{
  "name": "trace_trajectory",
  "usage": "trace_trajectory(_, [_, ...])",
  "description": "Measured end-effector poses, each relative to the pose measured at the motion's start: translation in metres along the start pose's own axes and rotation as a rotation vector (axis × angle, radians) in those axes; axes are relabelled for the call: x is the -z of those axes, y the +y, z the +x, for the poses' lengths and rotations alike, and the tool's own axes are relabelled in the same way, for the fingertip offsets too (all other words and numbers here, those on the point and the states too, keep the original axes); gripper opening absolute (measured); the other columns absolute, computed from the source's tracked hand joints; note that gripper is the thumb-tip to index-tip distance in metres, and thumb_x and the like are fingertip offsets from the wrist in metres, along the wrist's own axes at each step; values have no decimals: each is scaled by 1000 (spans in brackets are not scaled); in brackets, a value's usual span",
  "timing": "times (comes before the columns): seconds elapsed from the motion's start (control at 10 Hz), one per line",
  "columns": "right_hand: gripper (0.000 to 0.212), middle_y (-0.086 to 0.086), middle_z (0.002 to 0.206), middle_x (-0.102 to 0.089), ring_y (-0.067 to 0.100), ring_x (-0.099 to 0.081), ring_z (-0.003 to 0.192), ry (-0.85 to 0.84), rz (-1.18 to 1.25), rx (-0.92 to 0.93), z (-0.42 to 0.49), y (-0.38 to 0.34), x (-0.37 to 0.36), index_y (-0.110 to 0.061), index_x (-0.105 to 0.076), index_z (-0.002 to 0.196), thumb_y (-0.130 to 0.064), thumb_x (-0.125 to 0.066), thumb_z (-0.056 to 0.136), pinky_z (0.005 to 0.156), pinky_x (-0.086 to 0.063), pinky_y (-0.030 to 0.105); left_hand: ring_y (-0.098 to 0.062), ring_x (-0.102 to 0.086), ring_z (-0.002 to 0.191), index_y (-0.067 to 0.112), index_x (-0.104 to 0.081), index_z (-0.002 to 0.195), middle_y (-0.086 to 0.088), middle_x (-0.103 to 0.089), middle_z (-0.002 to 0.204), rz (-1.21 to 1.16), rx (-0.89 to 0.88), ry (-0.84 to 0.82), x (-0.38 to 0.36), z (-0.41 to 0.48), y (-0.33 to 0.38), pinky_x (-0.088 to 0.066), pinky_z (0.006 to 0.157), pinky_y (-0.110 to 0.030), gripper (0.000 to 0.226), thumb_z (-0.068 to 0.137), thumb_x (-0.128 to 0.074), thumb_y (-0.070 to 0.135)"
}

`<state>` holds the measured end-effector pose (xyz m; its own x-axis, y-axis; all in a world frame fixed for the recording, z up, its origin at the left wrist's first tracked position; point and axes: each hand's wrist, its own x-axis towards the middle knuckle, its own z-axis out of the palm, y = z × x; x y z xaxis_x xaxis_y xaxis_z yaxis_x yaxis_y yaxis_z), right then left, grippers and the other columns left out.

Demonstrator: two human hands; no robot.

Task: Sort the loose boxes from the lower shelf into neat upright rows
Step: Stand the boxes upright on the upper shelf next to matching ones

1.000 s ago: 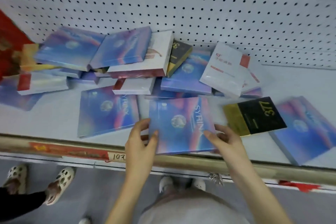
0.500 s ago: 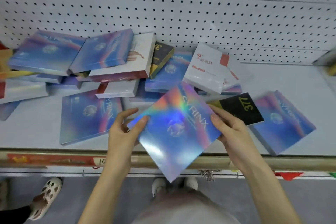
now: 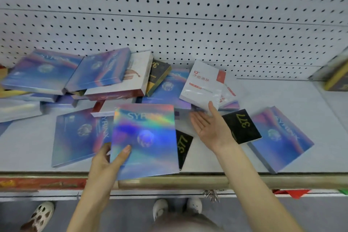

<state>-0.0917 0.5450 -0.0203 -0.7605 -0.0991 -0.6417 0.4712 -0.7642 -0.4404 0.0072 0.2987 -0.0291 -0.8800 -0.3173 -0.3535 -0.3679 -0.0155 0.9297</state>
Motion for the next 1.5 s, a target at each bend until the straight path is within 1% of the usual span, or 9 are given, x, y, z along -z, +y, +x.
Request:
trace_trajectory(0.2, [45,7,139,-52,14,-54,117,86,-6,40,24,-1,-17,-8,-52,128,-39,-51,96,79,-53,24,-28,-62,89,9,-57,96,-13,-67,96,-107,-45,111,21,-10,-1,-48,83,-44,20,83,-70,17])
trace_trajectory(0.3, [31,7,138,-53,10,-56,110,121,-13,72,23,4,-14,-9,-56,114,-34,-52,97,76,-55,21,-21,-62,82,8,-54,92,-17,-64,94,-107,-74,123,22,-15,-6,-51,75,-33,25,80,-72,20])
trace_trajectory(0.4, [21,9,119,-64,15,-66,99,132,-3,125,8,6,-7,-10,-59,103,-29,-56,95,74,-56,22,-2,-59,62,7,-51,87,1,-64,79,-103,-69,115,17,-15,-7,-47,55,-9,13,88,-63,9])
trace_trajectory(0.5, [19,5,100,-74,14,-70,91,136,-5,143,-46,19,7,-16,-63,107,-24,-62,89,77,-53,28,-9,-61,75,7,-53,99,0,-66,87,-105,-82,69,4,-14,-5,-49,63,-11,9,92,-56,12])
trace_trajectory(0.7, [53,12,85,-71,17,-68,72,85,-250,166,-120,43,73,-7,-64,96,-32,-89,56,62,-55,25,18,-56,68,26,-51,93,20,-62,81,-105,-117,-70,-62,-37,15,-39,56,2,12,92,-56,14])
trace_trajectory(0.9, [58,15,83,-72,22,-67,71,138,-417,255,-164,22,137,-2,-70,98,-40,-89,58,65,-55,32,-16,-65,98,15,-49,124,-1,-65,113,-53,-60,-231,-146,-95,7,-58,66,-23,63,67,-78,11])
trace_trajectory(1.0, [53,12,94,-74,25,-69,79,177,-485,318,-188,-6,179,-8,-65,109,-32,-84,67,75,-55,37,-10,-68,90,14,-53,119,0,-69,109,-70,-42,-259,-192,-132,-6,-56,62,-20,65,60,-81,13])
trace_trajectory(1.1, [38,1,97,-75,18,-72,85,212,-486,395,-215,-42,228,-14,-60,114,-10,-73,79,68,-56,25,-5,-67,79,11,-55,115,-1,-69,106,-84,-34,-264,-243,-173,-19,-52,58,-15,54,67,-79,4])
trace_trajectory(1.5, [32,-9,91,-74,9,-71,82,379,-613,587,-301,-167,382,-26,-66,108,-21,-78,79,66,-54,19,-12,-66,100,29,-54,120,9,-67,112,18,-68,-491,-406,-289,-39,-58,78,-30,68,60,-85,19])
